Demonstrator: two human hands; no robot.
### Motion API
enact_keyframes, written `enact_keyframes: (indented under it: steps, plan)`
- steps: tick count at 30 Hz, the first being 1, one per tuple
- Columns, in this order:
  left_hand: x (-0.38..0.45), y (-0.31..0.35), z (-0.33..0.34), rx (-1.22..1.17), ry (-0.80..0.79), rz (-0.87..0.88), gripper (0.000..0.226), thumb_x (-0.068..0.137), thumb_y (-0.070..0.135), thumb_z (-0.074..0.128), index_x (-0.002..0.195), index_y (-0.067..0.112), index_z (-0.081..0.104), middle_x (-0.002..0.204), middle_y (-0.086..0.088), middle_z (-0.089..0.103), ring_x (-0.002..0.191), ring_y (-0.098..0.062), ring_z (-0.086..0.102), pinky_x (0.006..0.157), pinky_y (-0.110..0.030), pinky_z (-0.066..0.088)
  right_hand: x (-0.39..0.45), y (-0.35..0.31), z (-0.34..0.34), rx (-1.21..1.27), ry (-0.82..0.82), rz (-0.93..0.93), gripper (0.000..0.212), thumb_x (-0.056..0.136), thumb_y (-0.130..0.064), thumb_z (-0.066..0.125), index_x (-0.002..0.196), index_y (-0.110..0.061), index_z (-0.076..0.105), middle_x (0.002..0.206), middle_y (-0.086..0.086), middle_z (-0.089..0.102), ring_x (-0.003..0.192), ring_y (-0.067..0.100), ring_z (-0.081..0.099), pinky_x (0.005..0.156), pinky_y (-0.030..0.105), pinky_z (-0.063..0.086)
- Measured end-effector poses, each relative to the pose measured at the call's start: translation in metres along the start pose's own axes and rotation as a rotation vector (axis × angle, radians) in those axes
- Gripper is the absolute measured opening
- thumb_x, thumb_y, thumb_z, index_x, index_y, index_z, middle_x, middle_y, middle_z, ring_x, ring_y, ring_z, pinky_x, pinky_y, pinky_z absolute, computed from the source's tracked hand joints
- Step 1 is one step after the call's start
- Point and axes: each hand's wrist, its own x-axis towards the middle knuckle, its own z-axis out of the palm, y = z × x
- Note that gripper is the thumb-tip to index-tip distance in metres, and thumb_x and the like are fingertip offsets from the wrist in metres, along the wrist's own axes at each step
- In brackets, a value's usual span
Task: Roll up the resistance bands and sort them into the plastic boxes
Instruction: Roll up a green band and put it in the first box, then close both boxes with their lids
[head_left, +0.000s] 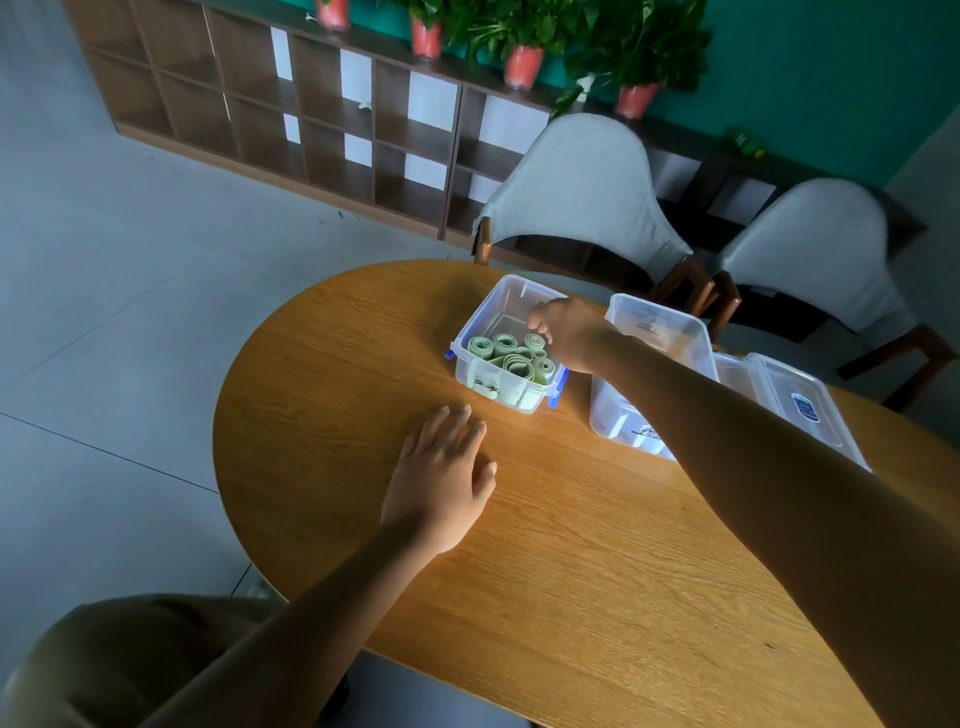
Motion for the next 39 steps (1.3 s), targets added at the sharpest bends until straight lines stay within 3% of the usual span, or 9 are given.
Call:
enact_keyframes:
  steps: [7,11,14,19,22,25,31,35,39]
  plan:
    - [-0.001,-0.001,0.0,-0.006,0.003,-0.002,0.058,0.1,0.052,0.035,0.151,0.024,0.039,0.163,-0.001,0.03,0.152,-0.022,0.021,0.118,-0.044,0.028,-0.018,-0.004,-0.007,-0.032,0.099,0.006,0.041,0.092,0.006,0.047,0.123,-0.016,0.062,0.119,0.009,0.064,0.097,0.026,0.063,0.076,0.032,0.053]
    - [0.0,-0.002,-0.001,-0.012,0.012,0.0,0.056,0.1,0.051,0.037,0.149,0.024,0.042,0.161,-0.001,0.033,0.151,-0.022,0.024,0.117,-0.045,0.03,-0.042,-0.002,-0.012,-0.005,0.138,-0.009,0.026,0.099,-0.007,0.046,0.119,-0.013,0.063,0.113,0.013,0.067,0.093,0.028,0.065,0.079,0.038,0.057]
    - [0.0,-0.002,-0.001,-0.022,0.013,-0.001,0.055,0.099,0.051,0.039,0.147,0.024,0.045,0.16,-0.001,0.036,0.15,-0.023,0.026,0.115,-0.047,0.033,-0.066,0.009,-0.012,0.022,0.191,-0.011,0.023,0.101,-0.011,0.047,0.119,-0.015,0.062,0.117,0.01,0.063,0.096,0.027,0.064,0.077,0.033,0.054]
    - [-0.001,-0.002,-0.003,-0.015,0.006,0.0,0.055,0.1,0.05,0.04,0.147,0.024,0.043,0.16,-0.001,0.035,0.15,-0.023,0.026,0.115,-0.049,0.032,-0.115,0.043,-0.005,0.057,0.261,-0.008,0.027,0.1,-0.018,0.046,0.123,-0.018,0.06,0.123,0.006,0.059,0.108,0.028,0.06,0.091,0.044,0.051]
    - [-0.001,-0.001,-0.004,0.015,-0.014,0.011,0.056,0.1,0.051,0.037,0.149,0.024,0.041,0.161,0.0,0.033,0.151,-0.023,0.023,0.117,-0.049,0.03,-0.149,0.067,-0.004,0.042,0.31,0.035,0.023,0.1,-0.015,0.048,0.12,-0.016,0.06,0.121,0.007,0.06,0.106,0.026,0.059,0.082,0.039,0.052]
    - [-0.002,-0.001,-0.003,0.019,-0.013,0.013,0.055,0.101,0.05,0.04,0.149,0.023,0.044,0.161,-0.001,0.034,0.15,-0.023,0.026,0.117,-0.049,0.03,-0.178,0.093,-0.001,0.073,0.355,0.166,0.024,0.102,-0.023,0.049,0.124,-0.018,0.057,0.124,0.006,0.059,0.109,0.025,0.058,0.078,0.037,0.054]
    - [-0.002,0.0,-0.004,0.023,-0.018,-0.002,0.053,0.1,0.046,0.047,0.146,0.021,0.049,0.159,-0.002,0.039,0.148,-0.026,0.03,0.115,-0.051,0.032,-0.209,0.144,0.008,0.056,0.247,0.553,0.05,0.1,-0.042,0.05,0.141,-0.015,0.042,0.139,0.012,0.05,0.122,0.032,0.05,0.092,0.046,0.05]
    - [-0.003,0.005,-0.001,0.047,-0.018,-0.019,0.055,0.102,0.045,0.04,0.151,0.021,0.043,0.161,-0.001,0.033,0.15,-0.024,0.025,0.12,-0.048,0.025,-0.218,0.181,0.019,0.147,0.179,0.756,0.073,0.096,-0.054,0.054,0.152,-0.014,0.028,0.15,0.016,0.038,0.133,0.039,0.042,0.1,0.05,0.046]
    - [-0.003,0.009,0.0,0.053,0.013,-0.032,0.061,0.097,0.049,0.028,0.147,0.021,0.048,0.158,-0.001,0.039,0.147,-0.025,0.031,0.114,-0.052,0.033,-0.213,0.213,0.019,0.267,0.212,0.933,0.09,0.086,-0.065,0.062,0.153,-0.017,0.024,0.151,0.017,0.035,0.135,0.043,0.037,0.106,0.053,0.041]
